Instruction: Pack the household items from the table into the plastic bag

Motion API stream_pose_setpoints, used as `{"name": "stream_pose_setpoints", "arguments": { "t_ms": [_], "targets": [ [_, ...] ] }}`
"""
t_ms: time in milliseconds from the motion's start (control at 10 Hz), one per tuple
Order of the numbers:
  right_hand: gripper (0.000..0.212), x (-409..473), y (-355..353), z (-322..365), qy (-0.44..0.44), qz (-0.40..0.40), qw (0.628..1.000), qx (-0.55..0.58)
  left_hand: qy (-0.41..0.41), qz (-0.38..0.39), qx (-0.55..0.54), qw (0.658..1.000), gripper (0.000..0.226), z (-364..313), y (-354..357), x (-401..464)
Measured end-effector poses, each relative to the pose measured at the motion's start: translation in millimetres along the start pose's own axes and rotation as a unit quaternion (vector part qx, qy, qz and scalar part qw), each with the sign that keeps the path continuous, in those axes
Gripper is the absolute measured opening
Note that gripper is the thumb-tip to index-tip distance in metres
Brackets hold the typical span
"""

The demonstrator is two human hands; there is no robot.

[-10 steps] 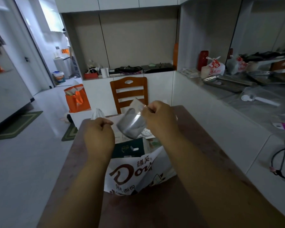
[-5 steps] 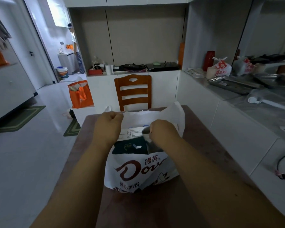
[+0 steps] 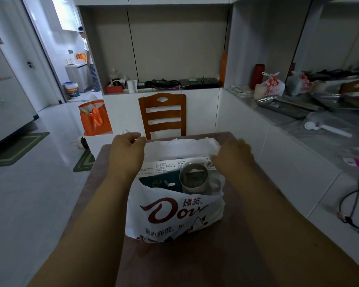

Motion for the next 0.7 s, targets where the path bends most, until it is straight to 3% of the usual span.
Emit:
{"name": "stream_pose_setpoints", "arguments": {
  "t_ms": [100, 200, 300, 400, 600, 700],
  "targets": [
    [0.037, 19.0, -11.7, 12.6, -0.015, 0.092, 0.976, 0.197, 0.008, -0.002, -0.011, 1.0, 0.036, -1.8, -3.0, 3.9],
    [0.04, 39.6, -40.0, 39.4, 0.022, 0.139, 0.867, 0.479, 0.027, -0.012, -0.041, 0.999, 0.035, -10.3, -10.1, 16.4],
    [0.037, 38.3, -42.5, 57.3, -0.009, 0.163, 0.878, 0.449, 0.007, 0.014, -0.052, 0.999, 0.022, -15.6, -12.0, 24.6],
    [0.043, 36.8, -23.7, 53.9, -0.014, 0.186, 0.913, 0.362, 0.004, 0.041, -0.01, 0.999, 0.019, -4.1, -9.4, 23.9],
    [0.049, 38.4, -16.3, 46.1, -0.055, 0.14, 0.938, 0.313, 0.045, 0.007, 0.054, 0.998, 0.03, -1.4, -7.1, 14.1],
    [0.062, 30.6, -26.1, 45.4, -0.086, -0.003, 0.964, 0.253, 0.114, -0.046, 0.159, 0.98, 0.035, -20.0, -8.5, 1.0]
  ]
}}
Point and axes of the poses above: each hand's wrist, its own x-axis towards the middle knuckle, its own y-axis out of the palm, z = x × y, the point moved 3 cm from there along x, towards the middle knuckle, and after that the axes turned 7 degrees about y, right-handed, at the moved point
